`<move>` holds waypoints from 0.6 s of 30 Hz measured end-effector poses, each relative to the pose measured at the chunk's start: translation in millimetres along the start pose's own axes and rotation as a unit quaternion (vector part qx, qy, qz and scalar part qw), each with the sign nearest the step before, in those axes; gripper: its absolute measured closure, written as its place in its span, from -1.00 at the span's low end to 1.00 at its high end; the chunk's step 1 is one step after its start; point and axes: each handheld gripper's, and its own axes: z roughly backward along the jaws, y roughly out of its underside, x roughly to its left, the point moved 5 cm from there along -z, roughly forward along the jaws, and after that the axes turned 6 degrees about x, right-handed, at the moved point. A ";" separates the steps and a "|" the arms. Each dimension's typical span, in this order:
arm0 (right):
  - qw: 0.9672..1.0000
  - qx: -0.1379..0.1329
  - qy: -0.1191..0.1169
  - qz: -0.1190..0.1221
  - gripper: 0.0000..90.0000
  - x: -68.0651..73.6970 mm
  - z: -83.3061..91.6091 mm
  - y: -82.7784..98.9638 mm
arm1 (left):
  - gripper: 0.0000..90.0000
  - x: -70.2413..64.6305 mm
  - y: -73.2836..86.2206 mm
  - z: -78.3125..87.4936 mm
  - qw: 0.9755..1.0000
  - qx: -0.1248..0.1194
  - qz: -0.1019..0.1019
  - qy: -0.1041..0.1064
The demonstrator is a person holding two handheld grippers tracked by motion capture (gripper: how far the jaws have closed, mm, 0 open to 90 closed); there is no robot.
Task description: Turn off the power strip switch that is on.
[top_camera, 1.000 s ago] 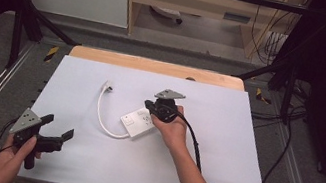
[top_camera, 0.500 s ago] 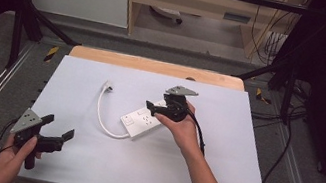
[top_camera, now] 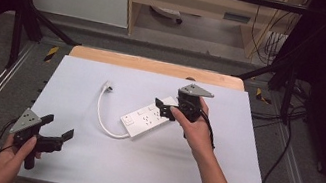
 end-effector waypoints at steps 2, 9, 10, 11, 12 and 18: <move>1.000 -0.004 0.000 0.001 -0.84 -2.1 5.7 -1.3 | -0.87 -0.1 -0.1 -0.2 1.000 0.000 0.000 -0.001; 1.000 -0.016 -0.008 -0.001 -0.86 -10.7 28.1 -0.8 | -0.87 0.4 0.2 -0.6 1.000 0.001 0.001 -0.003; 1.000 -0.018 -0.008 -0.001 -0.86 -12.3 31.2 0.0 | -0.87 0.6 0.3 -1.1 1.000 0.001 0.001 -0.004; 1.000 -0.019 -0.007 -0.002 -0.86 -13.6 33.5 0.7 | -0.87 0.8 0.8 -1.5 1.000 0.003 0.001 -0.003; 1.000 -0.022 -0.005 -0.002 -0.86 -15.9 36.9 1.7 | -0.87 1.4 1.1 -1.7 1.000 0.003 0.001 -0.005; 0.999 -0.037 0.005 -0.005 -0.86 -28.1 58.6 10.9 | -0.87 1.7 0.9 0.1 1.000 0.000 0.012 0.001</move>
